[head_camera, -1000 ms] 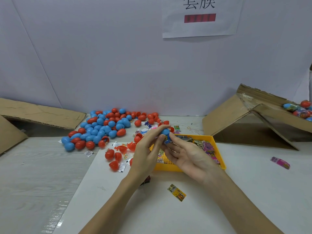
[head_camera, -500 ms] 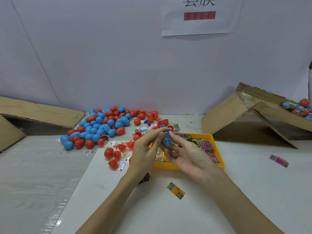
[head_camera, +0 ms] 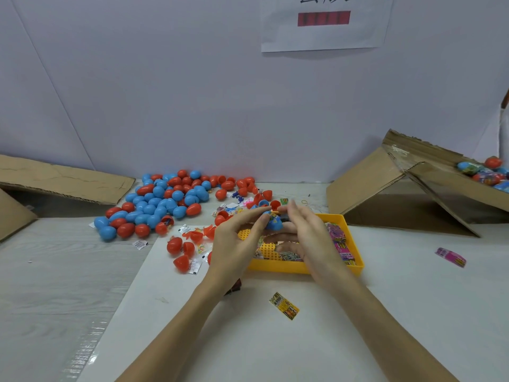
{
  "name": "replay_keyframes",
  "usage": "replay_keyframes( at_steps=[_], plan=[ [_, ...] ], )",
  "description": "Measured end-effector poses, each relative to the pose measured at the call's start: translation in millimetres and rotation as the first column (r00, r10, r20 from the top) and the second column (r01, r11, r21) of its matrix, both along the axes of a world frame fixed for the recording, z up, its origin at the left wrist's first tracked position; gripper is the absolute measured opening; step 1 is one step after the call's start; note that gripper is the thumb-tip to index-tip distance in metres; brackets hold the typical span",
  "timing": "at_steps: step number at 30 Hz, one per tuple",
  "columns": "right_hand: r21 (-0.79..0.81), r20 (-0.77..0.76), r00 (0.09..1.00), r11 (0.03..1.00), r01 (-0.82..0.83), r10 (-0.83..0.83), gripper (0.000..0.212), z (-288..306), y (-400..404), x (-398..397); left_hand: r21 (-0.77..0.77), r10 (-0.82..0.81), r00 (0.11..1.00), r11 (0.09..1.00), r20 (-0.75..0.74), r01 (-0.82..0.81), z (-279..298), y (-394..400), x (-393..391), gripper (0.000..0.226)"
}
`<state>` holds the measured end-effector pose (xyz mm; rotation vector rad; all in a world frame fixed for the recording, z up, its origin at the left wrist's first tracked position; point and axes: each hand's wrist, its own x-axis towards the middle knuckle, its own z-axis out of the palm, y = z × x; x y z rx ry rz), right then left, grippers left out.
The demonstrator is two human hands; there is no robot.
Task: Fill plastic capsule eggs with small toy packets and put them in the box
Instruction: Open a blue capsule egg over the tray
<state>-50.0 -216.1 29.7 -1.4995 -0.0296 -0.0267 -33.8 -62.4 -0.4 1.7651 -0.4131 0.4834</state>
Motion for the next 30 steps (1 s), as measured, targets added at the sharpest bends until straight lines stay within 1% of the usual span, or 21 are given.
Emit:
replay_keyframes(
  at_steps=[1,3,5,7,9,11,13,16,17,20,22,30],
  plan=[
    [-0.047,0.034,0.999,0.999,-0.011,0.013,0.027,-0.6,-0.6,-0.4,0.008,0.021,1.0,1.0,0.01,-0.021,0.0,0.3,0.1,0.025],
    [-0.199,0.12,0.992,0.98,-0.014,0.038,0.023,-5.1,-0.8,-0.3,0.062,0.048,0.998,0.997,0.043,-0.051,-0.4,0.3,0.2,0.025],
    [-0.267,0.168,0.985,0.964,0.013,0.033,0.02,-10.3,-0.9,1.4,0.113,0.079,0.995,0.99,0.067,-0.086,-1.5,0.6,0.2,0.024],
    [-0.276,0.184,0.983,0.96,0.051,0.001,0.019,-12.4,-2.7,3.6,0.112,0.065,0.997,0.991,0.05,-0.07,-0.5,2.4,-0.2,0.026],
    [-0.284,0.181,0.983,0.955,0.087,-0.035,0.022,-12.7,-5.9,5.8,0.123,-0.047,0.999,0.991,0.022,0.043,2.1,4.6,-0.7,0.033],
    [-0.261,0.16,0.986,0.962,0.084,-0.043,0.022,-13.9,-8.4,7.9,0.202,-0.128,0.991,0.972,0.043,0.117,3.0,5.3,-0.8,0.038],
    [-0.25,0.142,0.989,0.966,0.069,-0.034,0.023,-15.1,-9.9,9.6,0.262,-0.116,0.99,0.961,0.083,0.091,1.8,4.6,0.2,0.036],
    [-0.253,0.154,0.988,0.966,0.041,-0.002,0.033,-15.0,-12.7,10.9,0.255,-0.059,0.994,0.966,0.087,0.035,-0.3,6.4,2.4,0.03],
    [-0.267,0.167,0.986,0.963,0.033,0.012,0.033,-14.7,-14.0,10.8,0.246,-0.052,0.995,0.969,0.081,0.031,-0.6,7.4,2.8,0.029],
    [-0.352,0.225,0.971,0.936,0.004,0.081,0.019,-15.8,-14.9,9.1,0.23,-0.061,0.995,0.972,0.077,0.042,0.0,9.5,3.3,0.028],
    [-0.377,0.236,0.967,0.926,0.003,0.093,0.014,-17.8,-13.8,8.8,0.241,-0.066,0.993,0.97,0.097,0.041,-0.4,10.4,3.8,0.029],
    [-0.404,0.259,0.963,0.914,0.037,0.076,0.013,-23.1,-10.2,8.7,0.299,-0.083,0.987,0.953,0.137,0.039,0.9,11.9,6.0,0.038]
  ],
)
